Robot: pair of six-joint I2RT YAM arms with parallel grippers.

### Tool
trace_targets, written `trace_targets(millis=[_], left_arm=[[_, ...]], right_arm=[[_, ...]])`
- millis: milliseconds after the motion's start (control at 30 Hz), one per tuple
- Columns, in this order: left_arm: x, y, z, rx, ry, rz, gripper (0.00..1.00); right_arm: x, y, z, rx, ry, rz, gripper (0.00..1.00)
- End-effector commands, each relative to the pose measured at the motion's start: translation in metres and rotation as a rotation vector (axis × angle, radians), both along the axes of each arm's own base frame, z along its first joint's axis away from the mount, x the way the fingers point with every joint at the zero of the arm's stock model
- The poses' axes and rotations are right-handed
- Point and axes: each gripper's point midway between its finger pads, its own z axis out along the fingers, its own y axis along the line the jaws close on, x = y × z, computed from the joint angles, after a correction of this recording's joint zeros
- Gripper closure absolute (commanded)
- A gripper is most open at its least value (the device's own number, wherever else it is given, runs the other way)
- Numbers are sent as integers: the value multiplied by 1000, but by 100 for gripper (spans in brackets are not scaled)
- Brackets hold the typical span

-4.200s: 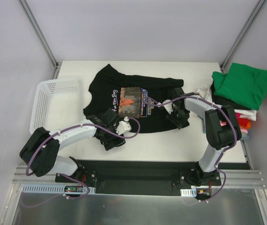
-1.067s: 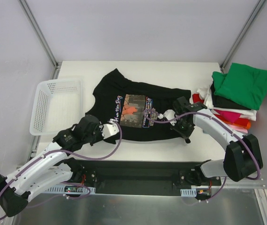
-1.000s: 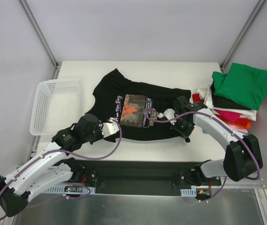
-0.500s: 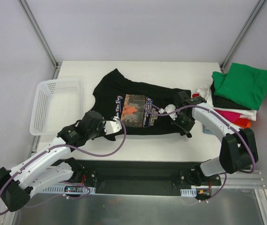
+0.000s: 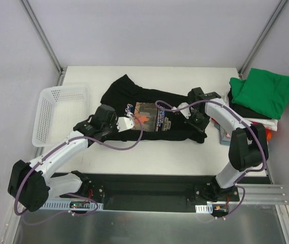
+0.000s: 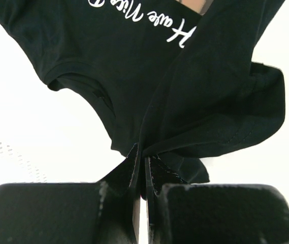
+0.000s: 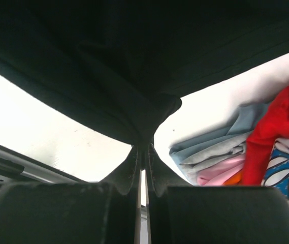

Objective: Fold and stack the t-shirts
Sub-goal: Fold the tshirt

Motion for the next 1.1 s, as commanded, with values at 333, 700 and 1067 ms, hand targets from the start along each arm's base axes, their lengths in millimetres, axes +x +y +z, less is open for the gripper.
trace_targets(millis=[333, 700, 1067], left_arm=[[54, -2, 11, -44, 0, -16, 100], [81, -9, -2, -45, 46, -19, 100], [99, -10, -9, -44, 66, -10, 100]], right_arm=[[40, -8, -18, -8, 72, 6, 99], [57, -7, -21, -24, 71, 9, 99], [71, -9, -14, -37, 42, 10, 99]])
